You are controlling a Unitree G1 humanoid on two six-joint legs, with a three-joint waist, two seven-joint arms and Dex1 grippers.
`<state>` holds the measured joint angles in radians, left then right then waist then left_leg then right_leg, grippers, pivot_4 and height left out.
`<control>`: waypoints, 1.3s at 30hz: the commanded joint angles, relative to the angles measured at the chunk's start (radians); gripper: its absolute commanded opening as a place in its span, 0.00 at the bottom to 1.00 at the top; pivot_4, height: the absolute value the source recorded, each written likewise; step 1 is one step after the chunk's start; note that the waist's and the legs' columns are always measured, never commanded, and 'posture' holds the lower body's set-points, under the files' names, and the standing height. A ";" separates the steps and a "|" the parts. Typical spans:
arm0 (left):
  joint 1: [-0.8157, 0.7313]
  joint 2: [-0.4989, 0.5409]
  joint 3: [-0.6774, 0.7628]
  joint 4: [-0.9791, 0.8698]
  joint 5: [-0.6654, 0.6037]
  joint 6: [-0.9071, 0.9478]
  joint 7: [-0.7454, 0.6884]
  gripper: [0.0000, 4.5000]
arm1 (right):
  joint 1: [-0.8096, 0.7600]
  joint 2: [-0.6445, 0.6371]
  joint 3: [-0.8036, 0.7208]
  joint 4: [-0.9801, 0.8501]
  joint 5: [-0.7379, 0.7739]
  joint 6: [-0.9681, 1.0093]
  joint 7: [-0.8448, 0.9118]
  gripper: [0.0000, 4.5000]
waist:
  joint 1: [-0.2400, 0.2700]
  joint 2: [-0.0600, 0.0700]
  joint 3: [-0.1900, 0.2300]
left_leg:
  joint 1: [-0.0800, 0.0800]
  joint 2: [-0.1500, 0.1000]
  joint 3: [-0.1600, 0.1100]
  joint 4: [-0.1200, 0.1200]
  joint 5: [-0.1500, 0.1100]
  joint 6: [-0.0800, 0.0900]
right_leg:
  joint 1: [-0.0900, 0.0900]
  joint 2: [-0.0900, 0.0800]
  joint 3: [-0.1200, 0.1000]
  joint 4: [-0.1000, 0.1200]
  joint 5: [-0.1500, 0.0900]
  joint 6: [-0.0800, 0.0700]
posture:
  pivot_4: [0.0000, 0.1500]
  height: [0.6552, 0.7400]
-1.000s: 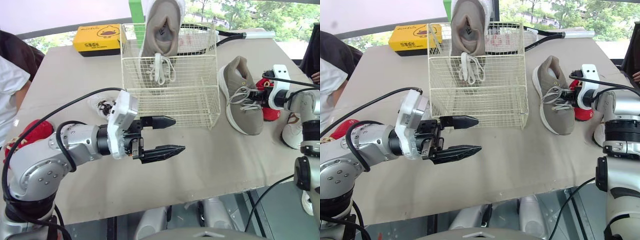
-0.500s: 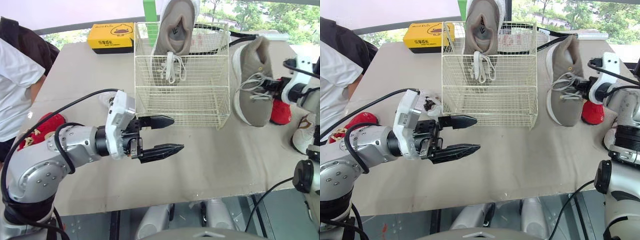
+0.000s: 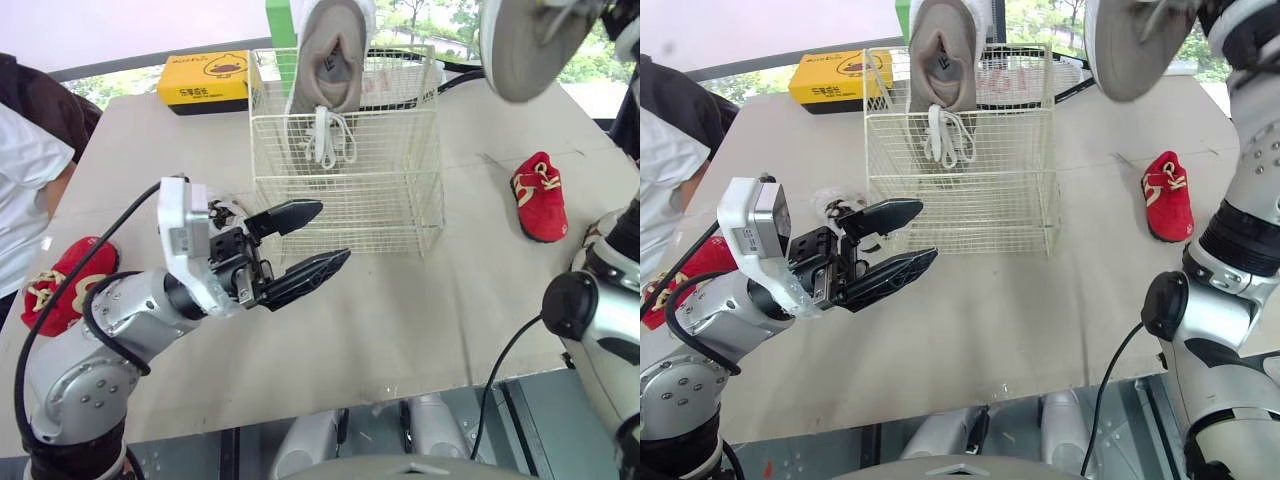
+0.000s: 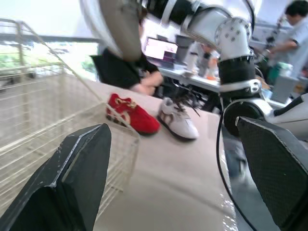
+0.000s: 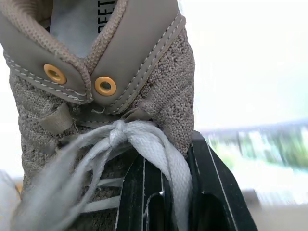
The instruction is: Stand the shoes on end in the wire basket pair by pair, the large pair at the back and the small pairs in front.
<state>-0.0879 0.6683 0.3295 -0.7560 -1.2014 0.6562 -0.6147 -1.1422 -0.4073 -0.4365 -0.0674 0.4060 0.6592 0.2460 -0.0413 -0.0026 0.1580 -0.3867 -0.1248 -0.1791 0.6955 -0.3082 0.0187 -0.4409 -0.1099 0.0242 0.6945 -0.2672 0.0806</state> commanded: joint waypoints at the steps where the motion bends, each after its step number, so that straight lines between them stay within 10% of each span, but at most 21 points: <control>1: 0.077 -0.004 0.074 -0.060 -0.048 -0.057 -0.012 1.00 | -0.116 0.081 0.094 0.248 -0.081 -0.370 0.038 0.01 | -0.006 0.000 0.000 | 0.003 0.000 0.004 -0.001 0.000 0.000 | 0.001 0.001 0.002 0.000 0.000 0.000 | 1.00 1.00; 14: 0.230 -0.018 0.153 -0.120 0.057 -0.187 0.042 1.00 | -0.253 0.237 0.157 0.792 -0.122 -0.914 0.101 0.01 | -0.029 0.000 0.000 | 0.005 0.004 0.008 -0.011 0.000 0.001 | -0.002 0.005 0.005 -0.004 0.001 -0.001 | 1.00 1.00; 29: 0.211 0.005 0.136 -0.126 0.067 -0.199 0.131 1.00 | -0.106 0.359 0.277 0.954 -0.255 -1.124 0.067 0.01 | -0.054 -0.001 -0.004 | 0.010 0.004 0.010 -0.012 -0.001 0.001 | -0.001 0.007 0.009 0.000 0.001 -0.001 | 1.00 1.00; 39: 0.221 0.012 0.150 -0.115 0.068 -0.206 0.133 1.00 | -0.080 0.396 0.287 1.040 -0.262 -1.157 0.062 0.01 | -0.045 -0.004 -0.012 | 0.049 0.010 0.010 -0.029 -0.002 0.001 | 0.031 0.022 0.018 -0.015 0.005 -0.008 | 1.00 1.00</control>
<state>0.1323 0.6722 0.4599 -0.8543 -1.1306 0.4736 -0.4792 -1.2473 -0.0293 -0.1652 0.9088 0.1479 -0.5357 0.2957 -0.0862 -0.0065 0.1456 -0.3374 -0.1144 -0.1688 0.6667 -0.3100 0.0196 -0.4096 -0.0874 0.0427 0.6792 -0.2623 0.0723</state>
